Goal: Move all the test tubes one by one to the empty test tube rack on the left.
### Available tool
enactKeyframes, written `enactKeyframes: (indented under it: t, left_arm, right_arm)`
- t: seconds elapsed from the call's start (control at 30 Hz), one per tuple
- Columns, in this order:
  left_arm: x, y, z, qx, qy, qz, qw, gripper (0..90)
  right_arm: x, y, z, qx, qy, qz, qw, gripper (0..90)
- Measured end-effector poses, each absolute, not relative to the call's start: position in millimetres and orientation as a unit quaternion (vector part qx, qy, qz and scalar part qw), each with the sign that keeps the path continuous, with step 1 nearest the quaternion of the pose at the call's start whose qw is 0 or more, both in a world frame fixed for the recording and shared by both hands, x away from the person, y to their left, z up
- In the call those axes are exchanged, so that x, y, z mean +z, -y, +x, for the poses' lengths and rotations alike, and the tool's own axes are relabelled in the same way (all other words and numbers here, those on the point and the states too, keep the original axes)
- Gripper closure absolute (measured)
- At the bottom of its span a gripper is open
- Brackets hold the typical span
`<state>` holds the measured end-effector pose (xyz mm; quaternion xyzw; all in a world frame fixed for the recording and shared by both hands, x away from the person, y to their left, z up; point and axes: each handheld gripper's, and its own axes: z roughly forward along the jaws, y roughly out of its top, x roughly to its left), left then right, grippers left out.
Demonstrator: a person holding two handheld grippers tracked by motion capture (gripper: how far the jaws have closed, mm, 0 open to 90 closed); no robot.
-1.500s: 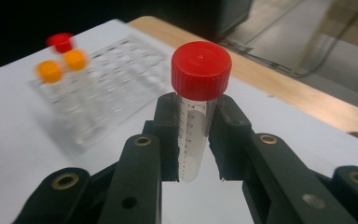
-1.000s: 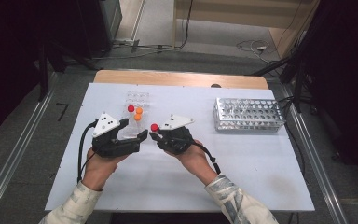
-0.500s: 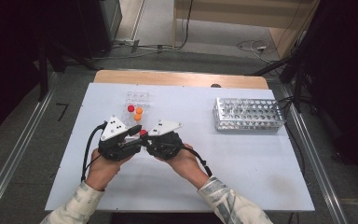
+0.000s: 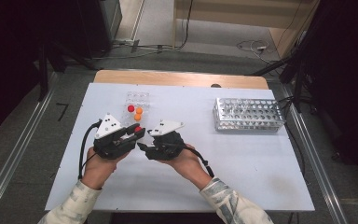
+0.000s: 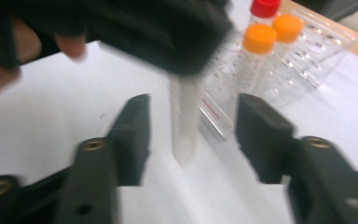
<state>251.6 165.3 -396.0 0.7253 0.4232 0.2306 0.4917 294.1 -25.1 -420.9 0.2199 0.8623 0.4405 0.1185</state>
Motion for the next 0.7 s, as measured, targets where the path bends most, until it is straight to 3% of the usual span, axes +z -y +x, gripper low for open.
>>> enactKeyframes:
  t: [0.17,0.5,0.7]
  left_arm:
    - [-382,-177,252,0.252,-0.436,0.710,0.492,69.9]
    - [-364,-192,269,0.301,-0.457,0.680,0.488,69.8]
    - [-371,-192,291,0.304,-0.472,0.676,0.476,69.8]
  right_arm:
    - [-421,39,299,0.428,-0.864,0.238,0.119,26.2]
    - [-424,66,305,0.420,-0.856,0.272,0.127,26.0]
    - [-425,73,307,0.422,-0.852,0.280,0.130,26.2]
